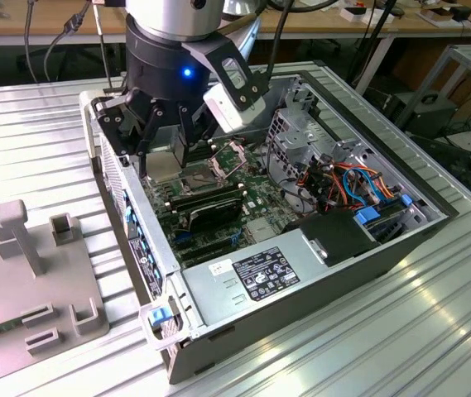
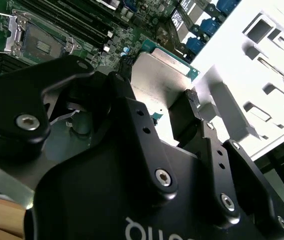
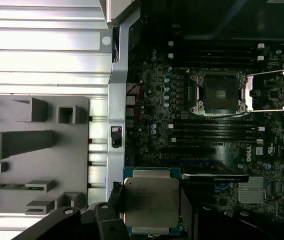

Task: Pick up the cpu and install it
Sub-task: 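Pick up the cpu and move it towards the insertion slot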

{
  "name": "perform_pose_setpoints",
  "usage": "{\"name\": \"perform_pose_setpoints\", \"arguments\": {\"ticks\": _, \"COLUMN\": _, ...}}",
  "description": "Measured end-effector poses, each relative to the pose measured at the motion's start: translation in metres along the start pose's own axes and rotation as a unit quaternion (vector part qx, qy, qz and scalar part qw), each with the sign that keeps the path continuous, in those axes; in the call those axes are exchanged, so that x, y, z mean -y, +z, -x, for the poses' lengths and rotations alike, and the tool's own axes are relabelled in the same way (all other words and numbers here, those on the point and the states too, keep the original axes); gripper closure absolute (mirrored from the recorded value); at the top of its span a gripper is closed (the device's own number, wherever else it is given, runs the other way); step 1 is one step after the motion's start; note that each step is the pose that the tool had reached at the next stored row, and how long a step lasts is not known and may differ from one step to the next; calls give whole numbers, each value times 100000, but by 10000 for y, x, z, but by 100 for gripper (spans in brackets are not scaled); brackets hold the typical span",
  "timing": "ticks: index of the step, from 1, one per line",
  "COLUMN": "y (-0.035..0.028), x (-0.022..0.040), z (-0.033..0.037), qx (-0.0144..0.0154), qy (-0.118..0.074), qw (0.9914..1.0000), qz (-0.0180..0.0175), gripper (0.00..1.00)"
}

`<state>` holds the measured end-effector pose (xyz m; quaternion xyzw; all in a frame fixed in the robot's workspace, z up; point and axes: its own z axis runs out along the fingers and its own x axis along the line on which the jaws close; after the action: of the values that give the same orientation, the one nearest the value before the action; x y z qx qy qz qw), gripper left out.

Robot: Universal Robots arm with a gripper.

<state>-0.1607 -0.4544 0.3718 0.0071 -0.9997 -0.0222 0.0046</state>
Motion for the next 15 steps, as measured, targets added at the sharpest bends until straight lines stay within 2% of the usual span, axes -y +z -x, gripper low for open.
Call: {"name": "perform_pose_setpoints", "arguments": {"ticks": 15, "y": -3, "x": 4, "z": 263, "qx": -1, "qy": 2, "qw": 100000, "qz": -1, "gripper": 45}}
